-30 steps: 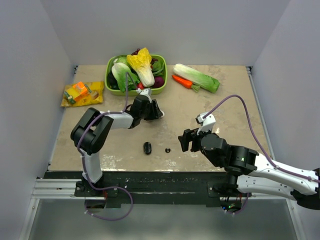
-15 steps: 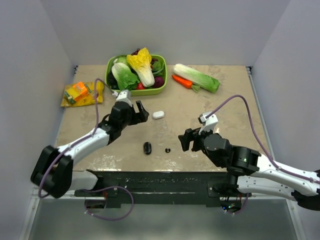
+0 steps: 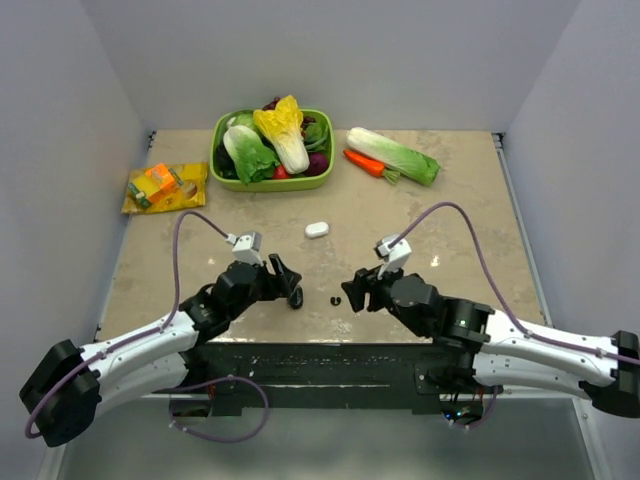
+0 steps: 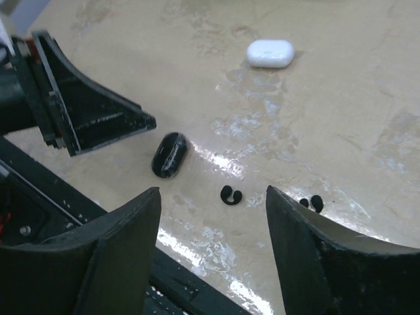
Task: Insert the wireless bluetooth earbuds into the charging case
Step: Adjust the charging case at the center of the board.
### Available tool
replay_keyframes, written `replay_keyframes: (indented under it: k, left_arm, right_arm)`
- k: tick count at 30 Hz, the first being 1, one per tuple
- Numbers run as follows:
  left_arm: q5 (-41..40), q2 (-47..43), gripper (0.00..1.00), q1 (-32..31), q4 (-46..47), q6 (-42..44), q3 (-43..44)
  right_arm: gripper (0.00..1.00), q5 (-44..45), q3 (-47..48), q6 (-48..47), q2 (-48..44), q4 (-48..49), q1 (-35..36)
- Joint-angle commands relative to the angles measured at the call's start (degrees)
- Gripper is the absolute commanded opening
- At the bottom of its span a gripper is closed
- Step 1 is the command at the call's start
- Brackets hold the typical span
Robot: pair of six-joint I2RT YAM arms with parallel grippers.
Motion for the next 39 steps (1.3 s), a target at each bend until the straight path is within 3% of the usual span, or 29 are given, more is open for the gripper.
replay_keyframes:
  k: [1, 2, 5, 10, 18, 25, 39]
  left_arm:
    - [-8.4, -1.2, 0.74, -0.6, -3.0, -5.7, -0.7]
    - [-8.6, -1.5, 0.76, -0.6, -3.3, -6.4, -1.9]
    - [-9.3, -2.7, 0.79, -0.7, -5.1, -8.3, -2.8]
    - [-13.6, -9.3, 0.81, -0.7, -10.5, -8.0, -3.2]
    - [-16.4, -18.0, 0.73, -0.8, -12.9, -2.2, -4.1]
    - [-14.8, -24.3, 0.72, -0.8, -14.6, -0.3, -4.1]
    - [-12.3, -18.7, 0.71, -0.7, -11.1, -1.0, -4.7]
  right_arm:
    - [0.58, -10.3, -1.9, 0.2, 13.3, 12.2, 0.0]
    - [0.44, -11.8, -1.6, 0.3, 15.8, 12.7, 0.0]
    - [0.23, -17.3, -1.6, 0.6, 24.2, 20.1, 0.0]
    - [0.0, -22.7, 1.2, 0.3, 33.9, 28.0, 0.0]
    - [0.0, -29.7, 7.5, 1.1, 48.8, 34.4, 0.3]
    - [0.0, -25.8, 14.0, 4.4, 55.8, 30.8, 0.4]
    - [0.0, -18.1, 10.6, 6.9, 56.1, 27.0, -0.7]
